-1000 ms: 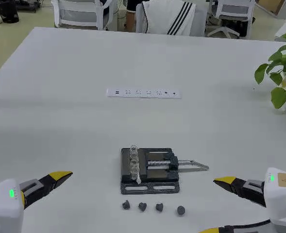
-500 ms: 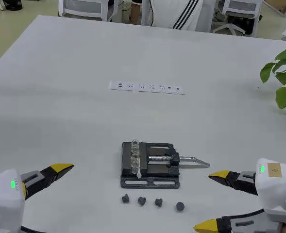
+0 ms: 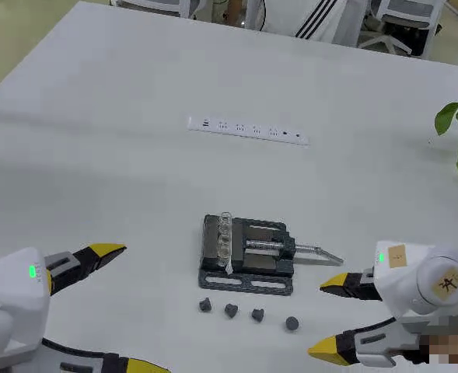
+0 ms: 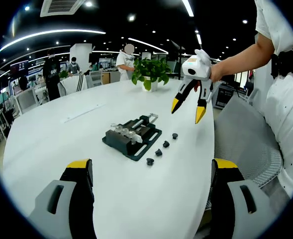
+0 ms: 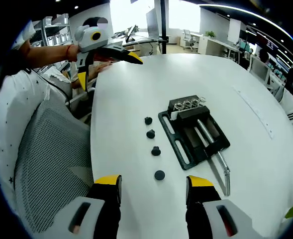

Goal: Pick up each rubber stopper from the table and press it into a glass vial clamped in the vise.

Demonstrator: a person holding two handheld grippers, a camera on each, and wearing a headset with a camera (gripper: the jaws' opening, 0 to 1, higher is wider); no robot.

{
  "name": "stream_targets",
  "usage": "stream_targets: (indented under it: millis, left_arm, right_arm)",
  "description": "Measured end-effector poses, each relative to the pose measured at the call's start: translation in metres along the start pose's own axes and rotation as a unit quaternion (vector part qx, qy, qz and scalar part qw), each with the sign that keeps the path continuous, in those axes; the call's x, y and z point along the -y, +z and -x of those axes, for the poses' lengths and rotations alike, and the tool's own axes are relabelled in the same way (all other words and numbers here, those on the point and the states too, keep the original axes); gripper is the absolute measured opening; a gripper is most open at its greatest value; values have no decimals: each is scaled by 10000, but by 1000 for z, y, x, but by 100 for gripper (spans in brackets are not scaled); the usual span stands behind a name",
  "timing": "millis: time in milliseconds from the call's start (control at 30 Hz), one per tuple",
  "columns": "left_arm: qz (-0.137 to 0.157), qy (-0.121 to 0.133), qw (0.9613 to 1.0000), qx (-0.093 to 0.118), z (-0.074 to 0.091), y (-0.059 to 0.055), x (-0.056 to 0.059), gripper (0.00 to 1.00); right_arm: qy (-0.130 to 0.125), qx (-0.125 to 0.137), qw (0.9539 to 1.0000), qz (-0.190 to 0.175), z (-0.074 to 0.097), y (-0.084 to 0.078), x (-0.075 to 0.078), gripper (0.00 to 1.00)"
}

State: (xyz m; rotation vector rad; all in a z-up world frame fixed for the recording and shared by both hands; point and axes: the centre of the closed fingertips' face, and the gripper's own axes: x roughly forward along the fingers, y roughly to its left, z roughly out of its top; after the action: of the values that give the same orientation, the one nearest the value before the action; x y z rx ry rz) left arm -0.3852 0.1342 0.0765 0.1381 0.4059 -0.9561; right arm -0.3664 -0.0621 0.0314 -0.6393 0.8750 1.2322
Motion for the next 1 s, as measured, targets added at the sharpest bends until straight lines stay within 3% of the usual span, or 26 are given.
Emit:
stream_targets:
  millis: [133,400,800,1000]
  left_arm:
    - [4,2,10000,31,-1,2,0,99]
    - [79,28,9999,132,-3,5,-1,98]
    - [173,64,9997,187,-1,3,-2,98]
    - [219,95,9995,215,0,3,-4,98]
  right_arm:
    - [97,-128,9998,144,-7,2,4,41]
    - [293,-622,9963,519,-24,-7,8,25]
    - [480,-978,9909,788,-43,-11,10,18]
    - [550,-1198,9849,1119,-50,-16,8,15]
